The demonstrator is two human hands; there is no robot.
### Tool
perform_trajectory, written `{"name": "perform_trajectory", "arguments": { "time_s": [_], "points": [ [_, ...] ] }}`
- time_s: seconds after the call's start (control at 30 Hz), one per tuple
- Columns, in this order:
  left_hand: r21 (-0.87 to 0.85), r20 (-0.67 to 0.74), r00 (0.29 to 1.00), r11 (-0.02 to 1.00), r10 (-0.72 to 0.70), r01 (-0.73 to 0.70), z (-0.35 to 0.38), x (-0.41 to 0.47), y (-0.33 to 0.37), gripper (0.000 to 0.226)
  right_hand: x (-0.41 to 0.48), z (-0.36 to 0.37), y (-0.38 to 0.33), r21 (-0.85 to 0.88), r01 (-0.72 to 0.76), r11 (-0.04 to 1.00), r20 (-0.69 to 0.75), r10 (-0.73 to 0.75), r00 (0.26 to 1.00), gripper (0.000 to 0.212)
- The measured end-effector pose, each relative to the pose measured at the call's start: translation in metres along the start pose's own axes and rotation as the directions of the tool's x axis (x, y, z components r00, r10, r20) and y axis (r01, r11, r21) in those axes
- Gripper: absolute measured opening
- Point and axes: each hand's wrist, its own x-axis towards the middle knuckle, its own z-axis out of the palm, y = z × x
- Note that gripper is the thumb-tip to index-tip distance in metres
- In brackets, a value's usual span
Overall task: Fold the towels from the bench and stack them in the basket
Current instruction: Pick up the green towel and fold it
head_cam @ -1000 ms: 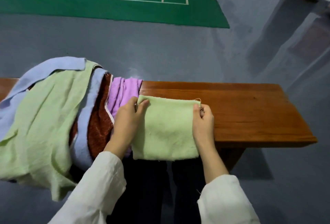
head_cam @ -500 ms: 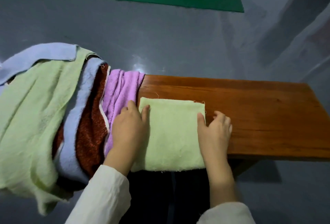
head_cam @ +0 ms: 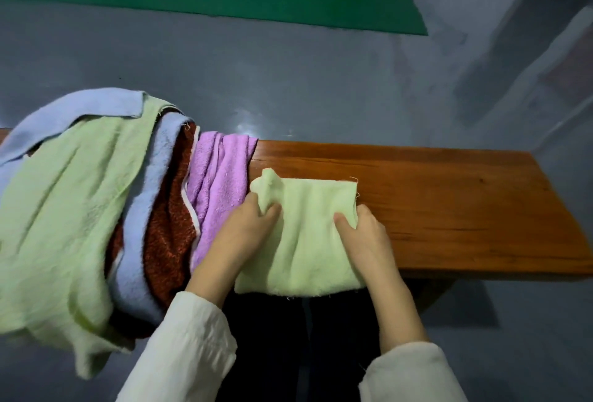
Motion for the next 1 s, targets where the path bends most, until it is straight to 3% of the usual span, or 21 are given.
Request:
{"name": "perform_trajectory", "arguments": {
  "time_s": [0.1,0.23,0.33,0.63,0.83,0.93,1.0],
  "points": [
    [-0.077,-0.075,0.99,0.989,0.118,-0.124,0.002,-0.011,0.003,0.02,-0.01,-0.006,0.007,0.274,0.034,0.961,-0.061,-0.018,0.998,0.022],
    [-0.154,-0.171,0.949,0.945,0.263,-0.29,0.002,-0.032,0.024,0.023,-0.032,-0.026,0.019,0.434,0.138,0.89,-0.231,-0.039,0.972,0.016],
    [-0.167,-0.164,0.913,0.901,0.375,-0.4,0.008,-0.05,0.047,0.024,-0.054,-0.046,0.032,0.48,0.205,0.853,-0.356,-0.024,0.934,0.012],
    [-0.205,0.047,0.773,0.763,0.633,-0.613,0.07,-0.127,0.129,0.016,-0.139,-0.132,0.109,0.509,0.236,0.828,-0.617,0.159,0.771,0.008],
    [-0.254,0.252,0.6,0.65,0.759,-0.716,0.142,-0.201,0.18,0.022,-0.228,-0.181,0.178,0.535,0.16,0.83,-0.725,0.353,0.592,0.012],
    [-0.291,0.387,0.482,0.6,0.786,-0.745,0.186,-0.243,0.202,0.022,-0.277,-0.198,0.213,0.571,0.152,0.807,-0.758,0.448,0.474,0.013],
    [-0.288,0.436,0.44,0.585,0.785,-0.758,0.207,-0.262,0.207,0.022,-0.299,-0.2,0.229,0.603,0.144,0.785,-0.751,0.498,0.435,0.01]
  ]
}}
